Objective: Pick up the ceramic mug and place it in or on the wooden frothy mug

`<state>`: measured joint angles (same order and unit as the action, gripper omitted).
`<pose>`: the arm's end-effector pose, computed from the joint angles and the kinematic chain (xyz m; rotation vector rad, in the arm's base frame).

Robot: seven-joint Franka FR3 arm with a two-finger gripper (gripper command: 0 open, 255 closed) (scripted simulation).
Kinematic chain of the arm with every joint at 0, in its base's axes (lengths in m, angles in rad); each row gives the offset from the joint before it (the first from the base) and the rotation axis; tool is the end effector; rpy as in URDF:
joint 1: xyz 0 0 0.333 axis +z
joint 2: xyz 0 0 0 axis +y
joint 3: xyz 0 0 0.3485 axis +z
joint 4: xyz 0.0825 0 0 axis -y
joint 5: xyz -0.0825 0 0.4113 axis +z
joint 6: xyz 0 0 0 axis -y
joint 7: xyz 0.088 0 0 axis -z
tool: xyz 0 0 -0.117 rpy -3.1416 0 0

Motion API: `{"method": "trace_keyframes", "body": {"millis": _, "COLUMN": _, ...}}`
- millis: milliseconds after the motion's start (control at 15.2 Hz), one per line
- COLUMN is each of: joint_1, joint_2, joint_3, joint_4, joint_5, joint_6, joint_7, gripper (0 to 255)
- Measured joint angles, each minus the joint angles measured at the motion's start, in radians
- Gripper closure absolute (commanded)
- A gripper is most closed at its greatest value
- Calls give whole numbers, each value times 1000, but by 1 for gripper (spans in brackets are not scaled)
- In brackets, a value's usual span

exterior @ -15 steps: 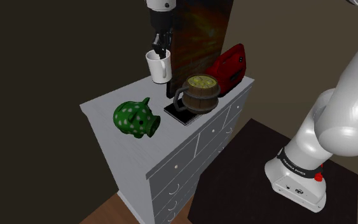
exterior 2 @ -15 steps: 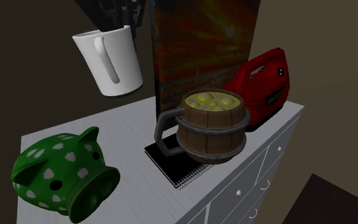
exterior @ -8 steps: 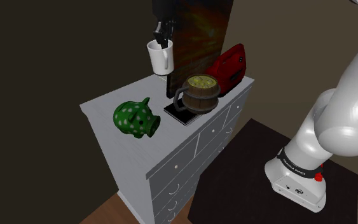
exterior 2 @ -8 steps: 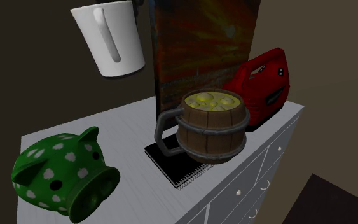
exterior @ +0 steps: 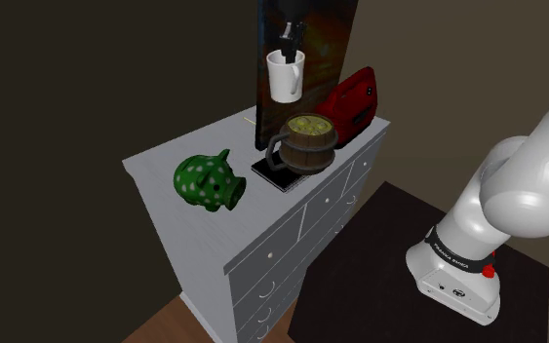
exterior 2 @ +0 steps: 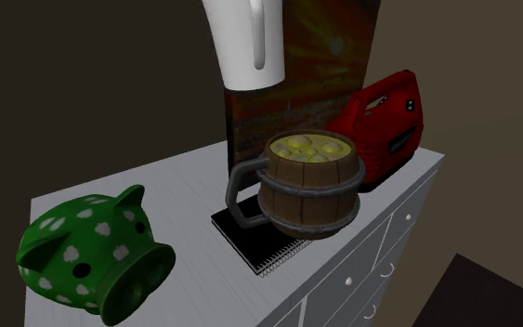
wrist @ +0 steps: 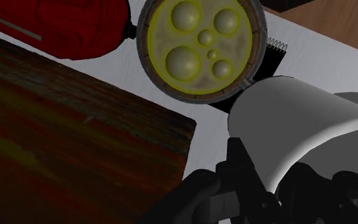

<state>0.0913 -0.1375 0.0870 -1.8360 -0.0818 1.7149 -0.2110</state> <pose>0.5349 0.0907 0.6036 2.9876 0.6051 0.0217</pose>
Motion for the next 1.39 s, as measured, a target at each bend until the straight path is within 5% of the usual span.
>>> {"method": "trace_keyframes", "body": {"millis": 396, "joint_1": -37, "joint_2": -105, "joint_3": -56, "joint_4": -106, "joint_5": -2, "joint_6": 9, "joint_7": -93, "gripper": 255}}
{"method": "trace_keyframes", "body": {"millis": 1386, "joint_1": -40, "joint_2": -107, "joint_3": -61, "joint_4": -301, "joint_5": -7, "joint_6": 202, "joint_7": -84, "gripper": 255}}
